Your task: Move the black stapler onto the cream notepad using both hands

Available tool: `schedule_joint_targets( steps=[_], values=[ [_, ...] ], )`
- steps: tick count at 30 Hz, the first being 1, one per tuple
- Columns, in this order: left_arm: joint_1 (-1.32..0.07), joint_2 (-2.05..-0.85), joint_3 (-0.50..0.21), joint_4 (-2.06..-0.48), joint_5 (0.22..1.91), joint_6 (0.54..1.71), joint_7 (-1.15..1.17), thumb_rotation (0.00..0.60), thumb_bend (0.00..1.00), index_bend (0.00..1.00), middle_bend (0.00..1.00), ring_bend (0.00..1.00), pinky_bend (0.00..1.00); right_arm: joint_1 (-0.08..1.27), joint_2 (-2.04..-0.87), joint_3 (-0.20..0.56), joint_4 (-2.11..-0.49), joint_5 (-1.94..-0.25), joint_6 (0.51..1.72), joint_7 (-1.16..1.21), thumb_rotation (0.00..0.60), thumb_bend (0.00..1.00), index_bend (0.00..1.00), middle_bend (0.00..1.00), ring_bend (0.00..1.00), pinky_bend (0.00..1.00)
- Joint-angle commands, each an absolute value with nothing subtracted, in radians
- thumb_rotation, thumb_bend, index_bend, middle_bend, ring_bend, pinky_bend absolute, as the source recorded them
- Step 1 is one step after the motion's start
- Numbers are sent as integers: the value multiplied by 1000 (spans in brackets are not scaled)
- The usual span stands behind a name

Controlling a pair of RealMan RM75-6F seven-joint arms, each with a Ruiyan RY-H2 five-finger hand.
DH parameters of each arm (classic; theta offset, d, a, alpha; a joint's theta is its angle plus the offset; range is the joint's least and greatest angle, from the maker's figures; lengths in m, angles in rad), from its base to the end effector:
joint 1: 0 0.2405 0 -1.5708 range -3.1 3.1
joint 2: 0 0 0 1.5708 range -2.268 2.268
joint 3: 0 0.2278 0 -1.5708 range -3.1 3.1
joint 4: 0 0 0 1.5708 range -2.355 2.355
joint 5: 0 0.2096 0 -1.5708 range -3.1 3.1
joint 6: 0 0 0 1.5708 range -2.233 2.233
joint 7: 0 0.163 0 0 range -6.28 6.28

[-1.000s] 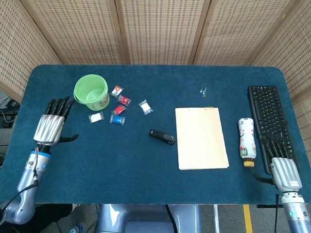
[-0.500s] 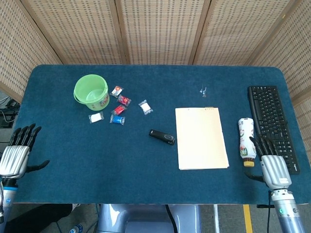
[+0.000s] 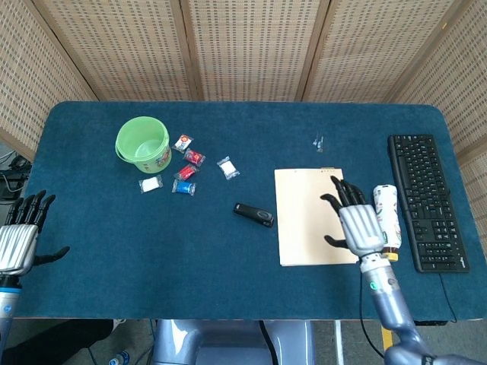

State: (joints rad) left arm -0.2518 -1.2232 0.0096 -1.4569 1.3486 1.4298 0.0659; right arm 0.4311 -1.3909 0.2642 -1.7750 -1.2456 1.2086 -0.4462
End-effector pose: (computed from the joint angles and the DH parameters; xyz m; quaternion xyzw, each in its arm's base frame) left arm -0.3004 0.2375 0.1243 -0.6204 -0.3658 -0.3449 0.6020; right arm -0.1464 -0.2989 0.0592 0.6487 -0.3729 0.4285 0.5064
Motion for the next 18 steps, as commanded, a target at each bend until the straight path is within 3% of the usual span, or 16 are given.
schedule_joint_targets(
  steps=[1, 11, 18],
  values=[
    [-252, -1223, 1, -1447, 1339, 1407, 48, 600, 171, 0, 0, 0, 0, 544, -1529, 340, -1785, -1103, 1175, -612, 600, 163, 316, 35, 0, 181],
    [-254, -1220, -27, -1417, 1328, 1352, 6, 600, 171, 0, 0, 0, 0, 742, -1756, 399, -1669, -858, 1192, -843, 600, 217, 339, 55, 0, 187],
    [-256, -1216, -36, -1409, 1331, 1320, -18, 600, 171, 0, 0, 0, 0, 822, -1854, 415, -1575, -773, 1225, -899, 600, 217, 338, 55, 0, 187]
  ],
)
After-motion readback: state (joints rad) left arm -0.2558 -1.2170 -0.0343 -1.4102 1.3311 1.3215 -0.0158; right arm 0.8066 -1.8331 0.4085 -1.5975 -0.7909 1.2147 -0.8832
